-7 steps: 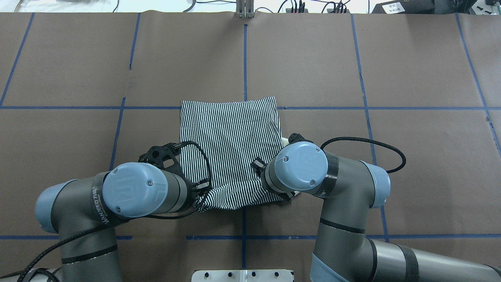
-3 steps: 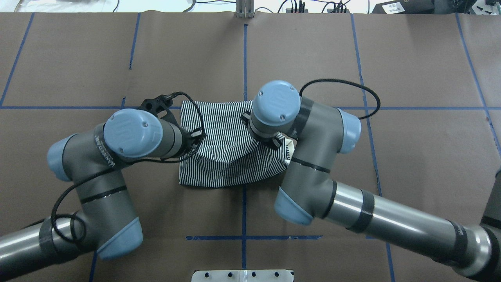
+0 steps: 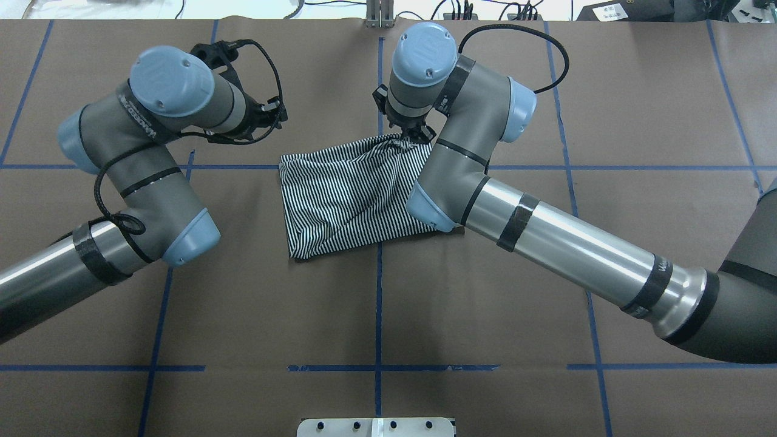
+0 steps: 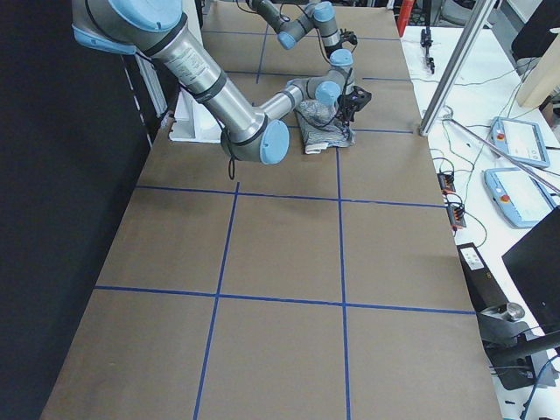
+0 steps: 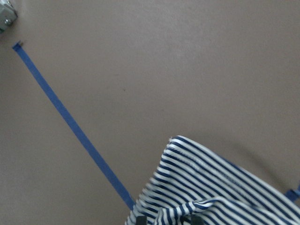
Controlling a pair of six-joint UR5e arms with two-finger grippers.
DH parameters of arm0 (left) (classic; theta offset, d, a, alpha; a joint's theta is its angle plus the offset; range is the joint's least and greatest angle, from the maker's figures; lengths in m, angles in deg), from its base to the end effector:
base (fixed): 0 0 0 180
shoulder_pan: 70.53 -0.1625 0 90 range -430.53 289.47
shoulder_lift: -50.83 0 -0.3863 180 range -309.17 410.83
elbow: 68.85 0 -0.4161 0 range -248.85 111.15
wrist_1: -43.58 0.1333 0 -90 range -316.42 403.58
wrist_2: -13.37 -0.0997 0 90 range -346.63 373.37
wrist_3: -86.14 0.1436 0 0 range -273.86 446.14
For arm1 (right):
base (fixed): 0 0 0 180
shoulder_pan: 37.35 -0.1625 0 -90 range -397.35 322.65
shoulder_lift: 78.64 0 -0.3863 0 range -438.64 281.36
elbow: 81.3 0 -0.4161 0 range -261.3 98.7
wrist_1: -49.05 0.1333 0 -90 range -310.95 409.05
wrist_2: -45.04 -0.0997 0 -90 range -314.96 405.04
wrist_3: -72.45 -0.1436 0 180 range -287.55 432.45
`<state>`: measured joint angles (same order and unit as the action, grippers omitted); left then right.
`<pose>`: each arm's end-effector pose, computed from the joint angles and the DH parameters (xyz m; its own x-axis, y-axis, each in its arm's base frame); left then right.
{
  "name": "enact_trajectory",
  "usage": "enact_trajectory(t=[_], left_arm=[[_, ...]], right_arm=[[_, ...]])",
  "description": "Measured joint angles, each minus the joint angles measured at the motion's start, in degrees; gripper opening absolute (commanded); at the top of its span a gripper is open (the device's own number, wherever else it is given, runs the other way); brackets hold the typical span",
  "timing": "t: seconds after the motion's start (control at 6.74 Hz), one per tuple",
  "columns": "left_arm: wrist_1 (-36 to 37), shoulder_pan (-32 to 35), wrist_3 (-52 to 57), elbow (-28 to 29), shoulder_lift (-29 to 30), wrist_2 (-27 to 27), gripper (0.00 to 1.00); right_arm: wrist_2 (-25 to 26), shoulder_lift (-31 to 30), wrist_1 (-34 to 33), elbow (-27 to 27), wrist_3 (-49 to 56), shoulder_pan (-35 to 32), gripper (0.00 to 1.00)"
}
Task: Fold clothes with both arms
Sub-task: 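Lift the near edge with both grippers and fold it toward the far end, then release the shirt and raise the right gripper away while the left gripper hovers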
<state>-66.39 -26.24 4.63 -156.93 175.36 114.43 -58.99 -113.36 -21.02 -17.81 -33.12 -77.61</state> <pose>0.4573 -0.5938 0.2630 0.5153 -0.3002 -0.8027 0.5057 0.8627 0.0020 -0.5871 -0.6262 0.1993 0.3542 0.6412 0.6807 -0.6053 0.7121 -0.3558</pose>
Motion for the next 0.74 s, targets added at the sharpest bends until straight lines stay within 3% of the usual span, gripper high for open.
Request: enact_trajectory(t=[0.59, 0.74], left_arm=[[-2.78, 0.84, 2.23, 1.95, 0.24, 0.77, 1.00], [-3.36, -1.04, 1.46, 2.09, 0.34, 0.67, 0.92]], right_arm=[[-1.42, 0.56, 1.49, -3.07, 5.44, -3.72, 1.00], [-4.71, 0.08, 1.26, -2.37, 8.45, -5.81, 1.00]])
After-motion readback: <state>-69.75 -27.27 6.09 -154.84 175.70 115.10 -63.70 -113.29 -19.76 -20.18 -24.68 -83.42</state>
